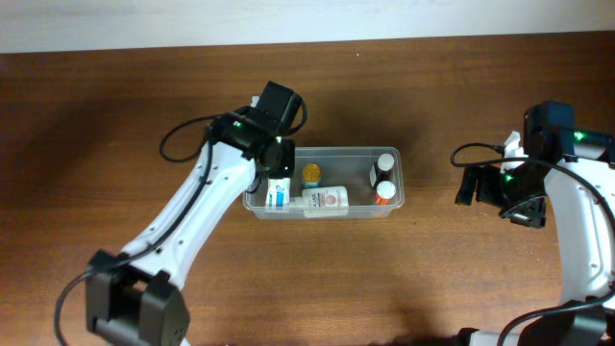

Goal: Pack container
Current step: 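Lower the Panadol box upright into the container's left end, release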

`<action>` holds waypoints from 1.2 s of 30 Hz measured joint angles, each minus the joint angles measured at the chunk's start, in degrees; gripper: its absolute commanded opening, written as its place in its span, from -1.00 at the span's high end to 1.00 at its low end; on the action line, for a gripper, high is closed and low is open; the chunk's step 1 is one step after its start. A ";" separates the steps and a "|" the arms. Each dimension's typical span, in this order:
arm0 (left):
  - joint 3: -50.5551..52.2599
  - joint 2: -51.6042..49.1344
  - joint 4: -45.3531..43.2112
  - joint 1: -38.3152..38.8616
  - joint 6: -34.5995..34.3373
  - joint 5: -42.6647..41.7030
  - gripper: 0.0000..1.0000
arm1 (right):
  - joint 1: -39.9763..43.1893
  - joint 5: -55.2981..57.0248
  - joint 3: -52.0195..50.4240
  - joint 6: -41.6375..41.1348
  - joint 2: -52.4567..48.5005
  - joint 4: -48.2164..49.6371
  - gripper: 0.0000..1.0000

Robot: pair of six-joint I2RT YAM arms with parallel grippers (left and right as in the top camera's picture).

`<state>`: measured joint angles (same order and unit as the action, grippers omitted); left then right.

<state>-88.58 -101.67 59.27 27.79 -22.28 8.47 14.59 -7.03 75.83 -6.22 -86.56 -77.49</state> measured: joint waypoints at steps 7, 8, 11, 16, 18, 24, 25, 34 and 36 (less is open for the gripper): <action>-0.04 -10.86 -1.40 0.00 0.00 -0.63 0.55 | 0.00 0.02 0.00 0.04 0.00 0.00 -0.97; -0.22 -12.17 -1.25 0.00 0.00 -0.57 0.56 | 0.00 0.02 0.00 0.02 0.00 0.00 -0.97; -1.33 -13.40 -0.39 0.04 0.00 -0.70 0.59 | 0.00 0.02 0.00 0.02 0.00 0.00 -0.97; -1.66 -13.62 -0.22 0.04 0.04 -0.92 0.60 | 0.00 0.00 0.00 0.00 0.00 0.00 -0.97; -1.64 -13.07 -0.11 0.04 0.22 -0.96 0.60 | 0.00 0.02 0.00 0.02 0.00 0.00 -0.97; -1.27 -8.79 -1.68 0.04 0.26 -0.92 0.59 | 0.00 0.02 0.00 0.02 0.00 0.00 -0.97; -1.27 -7.61 -1.97 0.04 0.26 -0.90 0.60 | 0.00 0.00 0.00 0.02 0.00 0.00 -0.97; -1.25 -4.68 -4.17 0.07 0.42 -0.92 0.59 | 0.00 0.00 0.00 0.02 0.00 0.00 -0.97; -0.87 -4.68 -5.18 0.24 0.42 -0.92 0.59 | 0.00 0.00 0.00 0.00 0.00 0.00 -0.97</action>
<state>-89.45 -106.34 54.08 28.03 -21.87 7.55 14.59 -7.03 75.83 -6.22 -86.56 -77.49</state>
